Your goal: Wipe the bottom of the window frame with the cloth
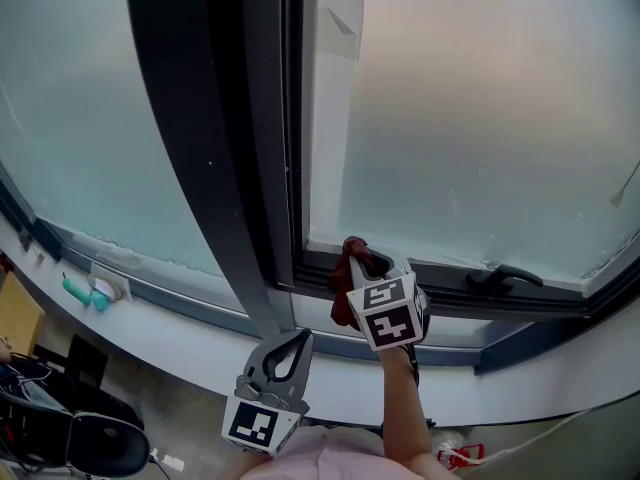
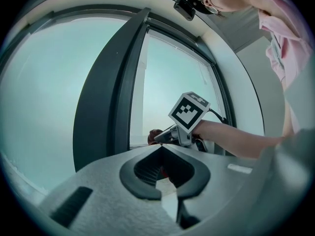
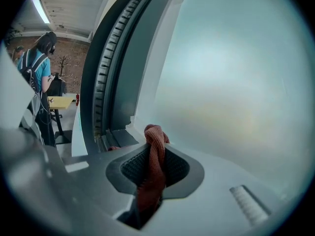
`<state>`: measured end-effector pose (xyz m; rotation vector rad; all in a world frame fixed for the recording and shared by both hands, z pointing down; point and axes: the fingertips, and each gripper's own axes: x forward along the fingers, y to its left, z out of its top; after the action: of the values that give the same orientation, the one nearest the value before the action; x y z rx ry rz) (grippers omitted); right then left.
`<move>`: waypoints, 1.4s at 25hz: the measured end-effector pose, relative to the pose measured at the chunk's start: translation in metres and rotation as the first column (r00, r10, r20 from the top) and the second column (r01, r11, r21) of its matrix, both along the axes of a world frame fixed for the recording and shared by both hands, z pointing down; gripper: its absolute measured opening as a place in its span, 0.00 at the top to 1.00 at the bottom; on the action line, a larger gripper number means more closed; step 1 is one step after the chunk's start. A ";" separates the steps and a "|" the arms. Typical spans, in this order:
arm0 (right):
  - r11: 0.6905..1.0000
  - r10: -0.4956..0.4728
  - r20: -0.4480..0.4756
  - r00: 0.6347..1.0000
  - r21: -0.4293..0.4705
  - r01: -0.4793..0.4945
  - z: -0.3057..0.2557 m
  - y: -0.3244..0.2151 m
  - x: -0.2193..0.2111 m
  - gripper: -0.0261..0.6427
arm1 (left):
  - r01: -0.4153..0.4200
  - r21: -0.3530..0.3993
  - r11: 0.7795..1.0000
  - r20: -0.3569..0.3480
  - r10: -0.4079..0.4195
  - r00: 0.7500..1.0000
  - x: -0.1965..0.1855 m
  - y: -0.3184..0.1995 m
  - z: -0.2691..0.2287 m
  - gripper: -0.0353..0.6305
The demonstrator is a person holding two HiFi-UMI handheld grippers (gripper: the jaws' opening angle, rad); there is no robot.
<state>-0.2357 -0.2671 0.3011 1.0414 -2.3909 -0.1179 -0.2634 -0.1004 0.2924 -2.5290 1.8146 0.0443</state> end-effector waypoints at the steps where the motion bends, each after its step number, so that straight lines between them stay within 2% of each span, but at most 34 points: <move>1: 1.000 0.002 0.003 1.000 -0.003 -0.002 0.000 0.000 0.002 0.87 | 0.001 0.006 1.000 -0.003 -0.001 1.000 0.001 -0.001 -0.001 0.95; 5: 1.000 0.006 -0.002 1.000 0.001 -0.006 -0.001 -0.001 0.008 0.87 | -0.003 0.023 1.000 -0.019 0.003 1.000 0.007 -0.003 -0.005 0.95; 8: 1.000 0.015 -0.006 1.000 -0.001 -0.015 0.000 -0.002 0.014 0.87 | -0.012 0.000 1.000 -0.005 0.012 1.000 0.011 -0.003 0.000 0.95; 14: 0.999 0.029 0.013 0.999 -0.024 -0.029 0.001 -0.003 0.023 0.87 | -0.018 0.024 1.000 -0.025 0.019 1.000 0.015 -0.006 -0.005 0.95; 20: 0.997 0.064 0.023 0.998 -0.034 -0.063 0.001 -0.006 0.041 0.87 | -0.036 -0.019 0.999 0.006 0.036 0.999 0.020 -0.004 0.001 0.95; 23: 0.997 0.071 0.028 0.997 -0.024 -0.070 -0.002 -0.008 0.046 0.87 | -0.045 0.001 0.999 -0.007 0.045 0.999 0.023 -0.005 -0.002 0.95; 27: 0.996 0.088 0.036 0.995 -0.035 -0.087 -0.001 -0.008 0.054 0.87 | -0.057 -0.036 0.998 0.008 0.057 0.998 0.026 -0.003 0.005 0.95; 29: 0.995 0.091 0.038 0.995 -0.040 -0.090 0.000 -0.008 0.056 0.87 | -0.056 -0.024 0.998 0.003 0.056 0.998 0.026 -0.003 0.002 0.95; 32: 0.995 0.097 0.043 0.994 -0.041 -0.096 0.000 -0.008 0.060 0.87 | -0.054 0.041 0.998 -0.024 0.055 0.998 0.029 -0.005 -0.011 0.95; 35: 0.993 0.110 0.055 0.992 -0.047 -0.108 0.000 -0.010 0.067 0.87 | -0.055 -0.024 0.998 0.002 0.055 0.998 0.028 -0.003 0.001 0.95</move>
<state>-0.1683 -0.2768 0.3013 1.1667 -2.3704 0.0040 -0.2356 -0.1037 0.2936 -2.5939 1.7550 0.0209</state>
